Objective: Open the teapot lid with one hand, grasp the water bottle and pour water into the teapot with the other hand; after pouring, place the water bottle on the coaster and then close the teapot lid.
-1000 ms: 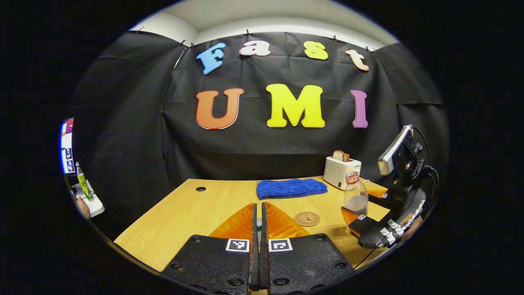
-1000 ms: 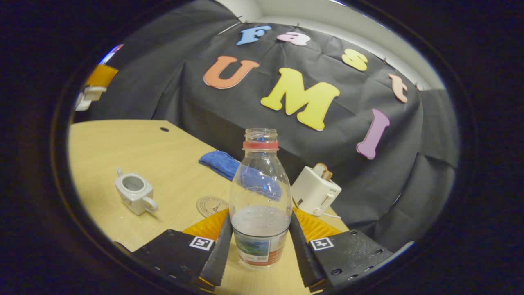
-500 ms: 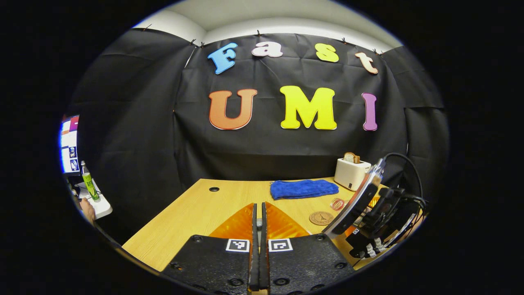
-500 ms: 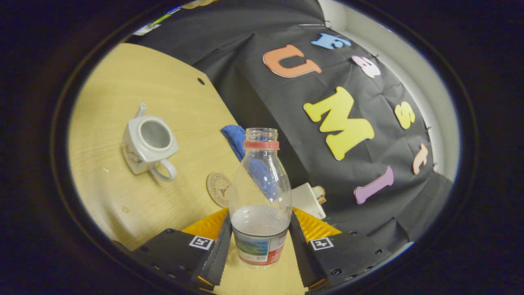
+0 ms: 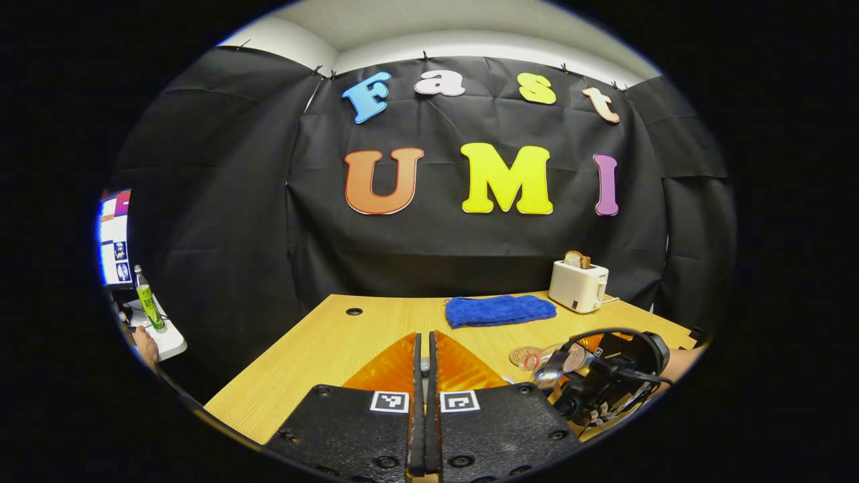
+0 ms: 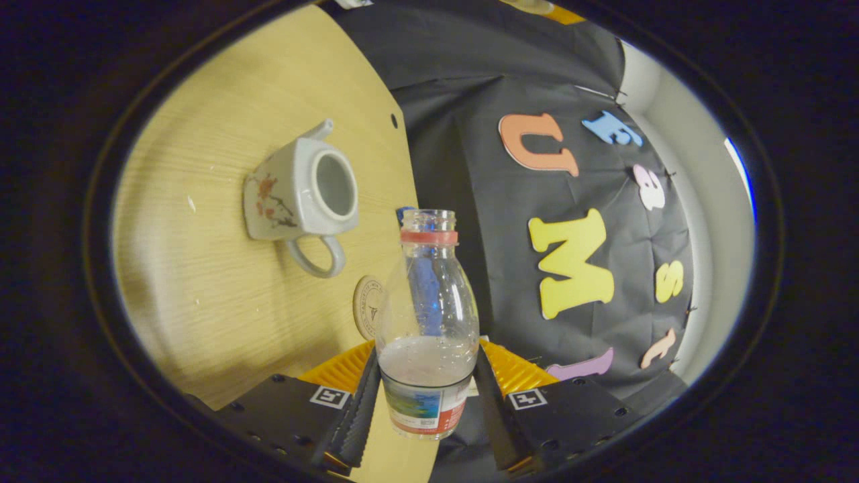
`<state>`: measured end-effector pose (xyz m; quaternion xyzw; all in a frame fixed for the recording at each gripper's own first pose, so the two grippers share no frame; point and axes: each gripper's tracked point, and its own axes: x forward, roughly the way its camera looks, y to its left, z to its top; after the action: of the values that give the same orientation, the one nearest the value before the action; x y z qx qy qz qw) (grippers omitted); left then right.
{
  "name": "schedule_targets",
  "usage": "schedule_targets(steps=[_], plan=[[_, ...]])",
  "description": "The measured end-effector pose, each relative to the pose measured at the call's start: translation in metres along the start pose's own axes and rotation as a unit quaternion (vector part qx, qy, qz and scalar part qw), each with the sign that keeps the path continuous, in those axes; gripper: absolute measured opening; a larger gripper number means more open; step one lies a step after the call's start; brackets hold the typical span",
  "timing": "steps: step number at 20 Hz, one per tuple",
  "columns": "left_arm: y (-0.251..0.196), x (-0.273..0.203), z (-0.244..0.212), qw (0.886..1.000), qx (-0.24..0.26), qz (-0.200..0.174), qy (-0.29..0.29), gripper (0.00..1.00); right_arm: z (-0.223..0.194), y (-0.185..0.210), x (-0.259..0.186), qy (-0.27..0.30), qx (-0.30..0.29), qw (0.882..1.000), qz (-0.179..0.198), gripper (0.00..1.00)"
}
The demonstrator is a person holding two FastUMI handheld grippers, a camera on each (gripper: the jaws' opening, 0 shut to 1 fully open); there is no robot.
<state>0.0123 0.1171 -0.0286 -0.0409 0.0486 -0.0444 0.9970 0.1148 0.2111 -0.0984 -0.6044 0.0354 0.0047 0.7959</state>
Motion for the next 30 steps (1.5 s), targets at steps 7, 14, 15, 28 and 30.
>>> schedule_targets(steps=[7, 14, 15, 28, 30], plan=[[0.001, 0.002, -0.003, 1.0, 0.008, 0.003, 0.006, 0.03, 0.009, -0.017, -0.003, -0.032, -0.105, 0.992, -0.056, 0.72], [-0.001, 0.001, -0.004, 1.0, 0.009, -0.005, 0.007, 0.03, 0.015, -0.024, -0.005, -0.045, -0.171, 0.981, -0.082, 0.72], [-0.001, 0.002, -0.005, 1.0, 0.009, -0.005, 0.008, 0.03, 0.015, -0.023, -0.005, -0.045, -0.173, 0.981, -0.081, 0.72], [0.006, 0.003, -0.008, 1.0, 0.004, 0.0, 0.014, 0.03, 0.032, -0.037, -0.01, -0.058, -0.262, 0.954, -0.132, 0.72], [0.006, 0.003, -0.008, 1.0, 0.006, 0.0, 0.014, 0.03, 0.033, -0.042, -0.011, -0.058, -0.28, 0.948, -0.141, 0.72]])
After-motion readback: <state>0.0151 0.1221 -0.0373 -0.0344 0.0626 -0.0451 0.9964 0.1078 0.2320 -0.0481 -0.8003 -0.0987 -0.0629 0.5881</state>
